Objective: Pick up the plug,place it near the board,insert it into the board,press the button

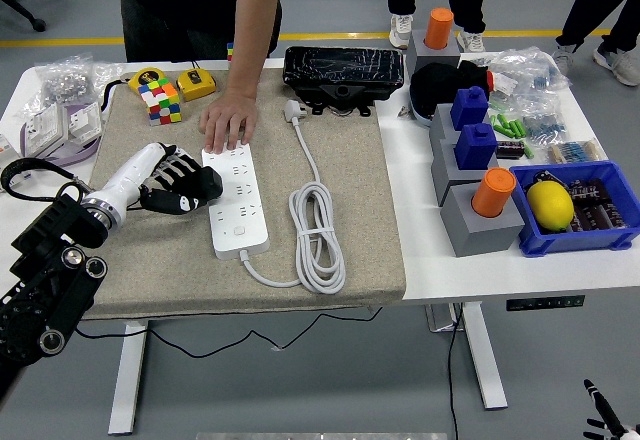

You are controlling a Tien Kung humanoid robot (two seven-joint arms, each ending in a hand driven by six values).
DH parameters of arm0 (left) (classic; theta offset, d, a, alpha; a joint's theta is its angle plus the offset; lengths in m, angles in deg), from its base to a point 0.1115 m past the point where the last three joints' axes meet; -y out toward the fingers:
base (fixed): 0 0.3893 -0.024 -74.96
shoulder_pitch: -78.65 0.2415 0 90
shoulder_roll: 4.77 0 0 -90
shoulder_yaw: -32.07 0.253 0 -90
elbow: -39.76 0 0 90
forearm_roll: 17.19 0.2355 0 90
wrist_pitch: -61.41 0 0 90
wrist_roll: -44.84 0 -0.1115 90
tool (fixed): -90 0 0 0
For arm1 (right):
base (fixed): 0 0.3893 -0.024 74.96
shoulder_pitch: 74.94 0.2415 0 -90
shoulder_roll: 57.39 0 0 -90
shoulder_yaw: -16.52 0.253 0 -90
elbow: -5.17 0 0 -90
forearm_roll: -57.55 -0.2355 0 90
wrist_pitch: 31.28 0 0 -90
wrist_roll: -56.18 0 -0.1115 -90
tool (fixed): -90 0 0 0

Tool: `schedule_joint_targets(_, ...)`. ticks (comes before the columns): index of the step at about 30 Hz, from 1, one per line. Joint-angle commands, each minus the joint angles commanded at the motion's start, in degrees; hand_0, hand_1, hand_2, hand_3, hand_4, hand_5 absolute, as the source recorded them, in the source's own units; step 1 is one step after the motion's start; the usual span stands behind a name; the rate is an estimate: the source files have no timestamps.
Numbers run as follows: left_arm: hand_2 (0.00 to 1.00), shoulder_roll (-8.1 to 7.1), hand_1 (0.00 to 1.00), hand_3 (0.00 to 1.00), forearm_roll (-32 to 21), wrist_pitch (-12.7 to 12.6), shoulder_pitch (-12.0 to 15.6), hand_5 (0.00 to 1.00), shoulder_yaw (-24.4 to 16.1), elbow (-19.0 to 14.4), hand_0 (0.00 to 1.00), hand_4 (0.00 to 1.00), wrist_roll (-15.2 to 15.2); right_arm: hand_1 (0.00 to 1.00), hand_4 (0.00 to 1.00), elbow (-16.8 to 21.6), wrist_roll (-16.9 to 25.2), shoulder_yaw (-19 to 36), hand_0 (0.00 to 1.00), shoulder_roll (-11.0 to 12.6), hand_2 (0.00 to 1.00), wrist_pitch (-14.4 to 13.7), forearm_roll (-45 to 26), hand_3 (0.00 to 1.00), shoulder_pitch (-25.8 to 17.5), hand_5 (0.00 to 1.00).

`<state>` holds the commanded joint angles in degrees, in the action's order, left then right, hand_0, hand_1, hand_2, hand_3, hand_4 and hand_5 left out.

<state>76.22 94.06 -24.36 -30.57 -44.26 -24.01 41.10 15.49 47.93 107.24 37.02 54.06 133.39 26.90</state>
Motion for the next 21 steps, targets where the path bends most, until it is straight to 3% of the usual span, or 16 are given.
schedule_joint_targets(21,0.417,-0.08,0.545,0.458,0.3,0.0,-0.1,0.002,0.2,0.4,0.416,0.601,0.1,0.867,0.998,0.0,0.0,0.0,0.994,0.1,0.801,0.0,0.0,0.844,0.0,0.998)
